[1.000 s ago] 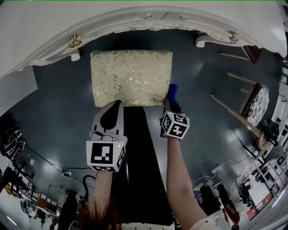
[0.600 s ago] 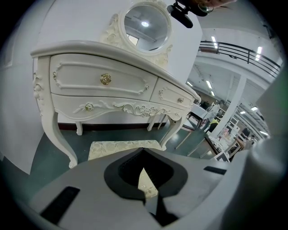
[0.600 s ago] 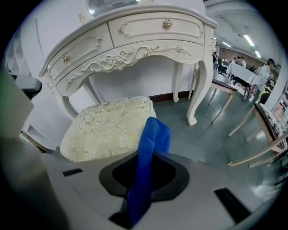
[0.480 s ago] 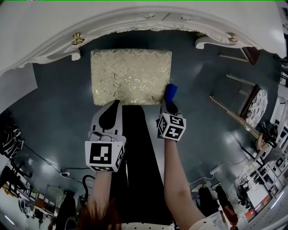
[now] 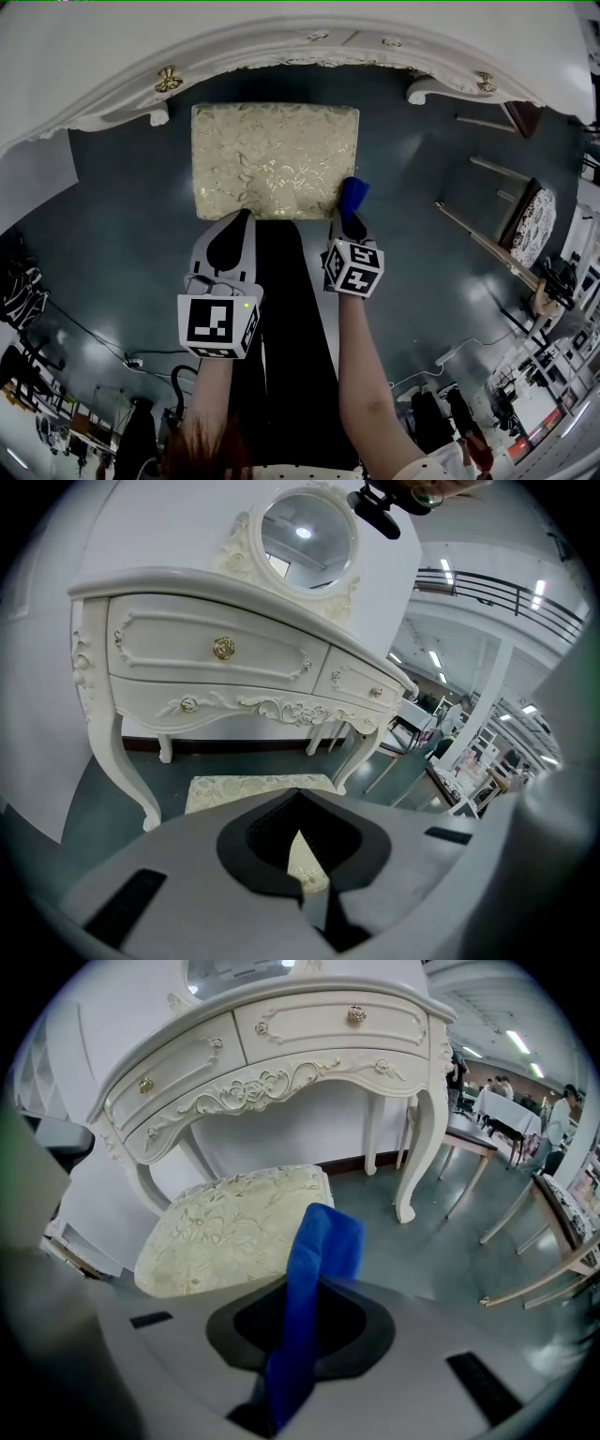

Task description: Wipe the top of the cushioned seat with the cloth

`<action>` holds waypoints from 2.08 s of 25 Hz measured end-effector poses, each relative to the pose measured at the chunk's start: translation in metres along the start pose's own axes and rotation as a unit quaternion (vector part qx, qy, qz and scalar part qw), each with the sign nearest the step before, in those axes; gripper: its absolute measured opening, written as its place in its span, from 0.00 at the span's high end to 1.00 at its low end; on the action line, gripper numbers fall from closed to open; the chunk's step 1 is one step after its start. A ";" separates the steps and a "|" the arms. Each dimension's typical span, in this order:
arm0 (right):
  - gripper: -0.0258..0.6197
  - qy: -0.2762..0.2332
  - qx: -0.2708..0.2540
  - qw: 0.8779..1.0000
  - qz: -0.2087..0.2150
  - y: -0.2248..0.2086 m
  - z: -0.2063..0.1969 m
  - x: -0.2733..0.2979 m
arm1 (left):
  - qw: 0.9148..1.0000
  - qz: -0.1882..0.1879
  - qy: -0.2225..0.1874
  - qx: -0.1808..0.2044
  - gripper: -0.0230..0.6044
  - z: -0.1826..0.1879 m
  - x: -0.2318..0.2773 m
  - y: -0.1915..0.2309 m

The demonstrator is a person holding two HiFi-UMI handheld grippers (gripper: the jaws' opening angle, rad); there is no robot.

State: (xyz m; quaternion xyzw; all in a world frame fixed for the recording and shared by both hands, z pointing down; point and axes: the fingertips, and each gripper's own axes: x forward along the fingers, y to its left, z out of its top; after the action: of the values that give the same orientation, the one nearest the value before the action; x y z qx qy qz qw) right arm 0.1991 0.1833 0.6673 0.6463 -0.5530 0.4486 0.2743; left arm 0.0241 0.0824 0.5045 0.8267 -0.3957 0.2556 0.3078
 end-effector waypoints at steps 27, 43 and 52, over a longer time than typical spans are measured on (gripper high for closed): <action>0.87 -0.007 -0.005 1.000 0.022 0.041 0.005 0.000 | 1.000 0.000 -0.004 -0.006 0.97 0.002 -0.004 0.010; 0.87 0.000 -0.019 0.999 0.031 0.058 0.004 0.005 | 1.000 0.007 -0.008 -0.017 0.97 0.002 -0.005 0.022; 0.87 0.002 -0.024 0.999 0.040 0.072 0.006 0.006 | 1.000 0.010 -0.008 -0.022 0.97 0.003 -0.007 0.028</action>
State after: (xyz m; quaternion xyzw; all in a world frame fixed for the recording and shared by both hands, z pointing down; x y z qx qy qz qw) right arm 0.1314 0.1583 0.6603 0.6161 -0.5885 0.4469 0.2726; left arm -0.0019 0.0700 0.5064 0.8179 -0.4116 0.2430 0.3203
